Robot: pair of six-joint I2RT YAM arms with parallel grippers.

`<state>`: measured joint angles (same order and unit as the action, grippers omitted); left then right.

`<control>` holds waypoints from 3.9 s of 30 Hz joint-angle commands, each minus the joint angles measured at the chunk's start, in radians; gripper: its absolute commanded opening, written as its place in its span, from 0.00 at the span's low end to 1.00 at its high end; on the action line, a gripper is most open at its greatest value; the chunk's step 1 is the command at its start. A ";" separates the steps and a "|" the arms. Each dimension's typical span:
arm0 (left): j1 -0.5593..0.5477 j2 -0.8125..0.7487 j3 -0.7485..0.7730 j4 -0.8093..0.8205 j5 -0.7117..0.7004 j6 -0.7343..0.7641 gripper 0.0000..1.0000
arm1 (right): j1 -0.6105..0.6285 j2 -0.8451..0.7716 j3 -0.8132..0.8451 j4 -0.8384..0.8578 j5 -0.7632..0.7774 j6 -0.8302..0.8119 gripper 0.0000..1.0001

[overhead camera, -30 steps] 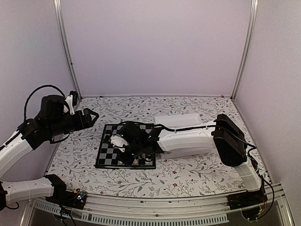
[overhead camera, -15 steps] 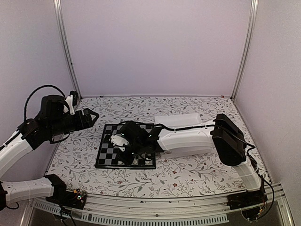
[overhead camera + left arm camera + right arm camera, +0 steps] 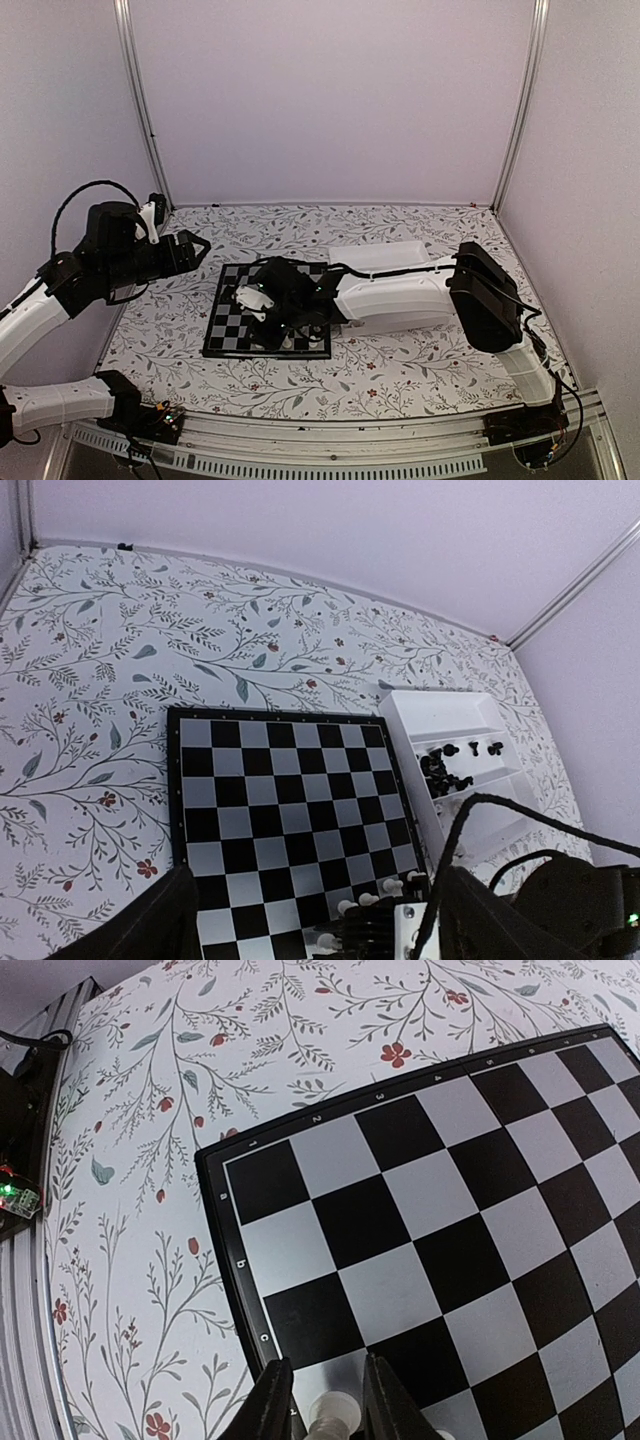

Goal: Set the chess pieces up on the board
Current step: Place the chess piece on the chessboard, then pick up the chess piece from the storage box.

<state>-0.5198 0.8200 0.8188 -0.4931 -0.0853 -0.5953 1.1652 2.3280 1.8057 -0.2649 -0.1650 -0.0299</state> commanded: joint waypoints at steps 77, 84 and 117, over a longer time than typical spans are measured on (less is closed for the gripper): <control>-0.031 0.288 0.151 0.035 0.379 0.212 0.56 | -0.352 -0.164 -0.104 -0.416 0.016 0.321 0.18; -0.031 0.293 0.152 0.037 0.380 0.218 0.56 | -0.345 -0.168 -0.089 -0.453 0.040 0.328 0.17; -0.029 0.268 0.128 0.019 0.350 0.213 0.57 | -0.341 -0.123 -0.048 -0.503 0.075 0.347 0.18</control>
<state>-0.5407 1.1053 0.9581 -0.4706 0.2726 -0.3893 0.8181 2.1983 1.7550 -0.7467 -0.1150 0.3012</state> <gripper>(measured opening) 0.567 0.180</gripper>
